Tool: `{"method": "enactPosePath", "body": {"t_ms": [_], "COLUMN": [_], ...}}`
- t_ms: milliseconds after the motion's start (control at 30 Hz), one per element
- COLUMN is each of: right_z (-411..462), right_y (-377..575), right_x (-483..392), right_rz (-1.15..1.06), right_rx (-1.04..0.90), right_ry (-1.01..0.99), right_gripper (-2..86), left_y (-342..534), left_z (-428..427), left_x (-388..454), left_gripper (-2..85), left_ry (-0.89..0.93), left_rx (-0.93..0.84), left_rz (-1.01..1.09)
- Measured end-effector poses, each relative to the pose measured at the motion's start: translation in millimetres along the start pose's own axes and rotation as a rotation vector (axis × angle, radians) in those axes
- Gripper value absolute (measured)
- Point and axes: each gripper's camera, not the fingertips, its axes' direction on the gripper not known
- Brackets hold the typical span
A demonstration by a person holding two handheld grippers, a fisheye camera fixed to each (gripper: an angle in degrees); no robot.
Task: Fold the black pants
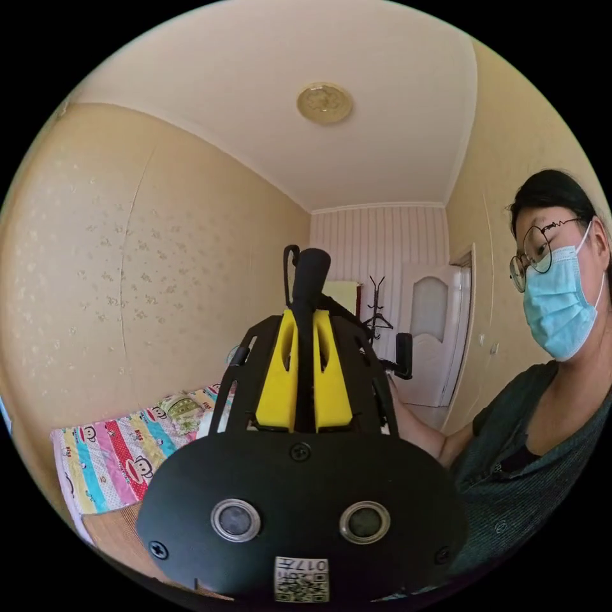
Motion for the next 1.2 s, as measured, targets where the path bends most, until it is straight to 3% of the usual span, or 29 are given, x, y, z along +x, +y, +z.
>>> {"method": "enactPosePath", "body": {"t_ms": [200, 333, 700, 900, 967, 1100, 1200], "right_z": [-12.7, -35.3, -29.0, 61.7, 109.5, 274.5, 416.0], "right_y": [-95.2, -136.8, -212.9, -217.1, -218.0, -235.3, -224.7], "right_x": [-47.1, -73.9, -28.1, 61.7, 102.3, 228.8, 342.0], "right_rz": [-0.211, -0.268, -0.182, -0.048, -0.005, 0.085, 0.171], "right_rx": [0.026, 0.010, -0.026, -0.174, -0.252, -0.427, -0.549], "right_ry": [-0.133, -0.199, -0.237, -0.090, -0.042, 0.086, 0.196], "right_gripper": [3.4, 3.5, 3.6, 3.7, 3.8, 5.0, 7.3], "left_y": [-57.1, -77.0, -135.2, -151.3, -152.9, -162.6, -159.6], "left_z": [-68.7, -124.7, -159.9, -121.4, -90.6, -28.7, 31.3], "left_x": [-32.0, -24.2, -71.8, -206.8, -285.8, -451.5, -623.5], "left_gripper": [3.1, 3.2, 3.3, 3.4, 3.4, 3.7, 5.7], "left_ry": [-0.068, -0.071, -0.221, -0.244, -0.278, -0.299, -0.326], "left_rx": [0.038, 0.165, 0.300, 0.206, 0.119, -0.007, -0.077], "left_rz": [0.049, 0.119, 0.149, -0.019, -0.114, -0.333, -0.473]}}
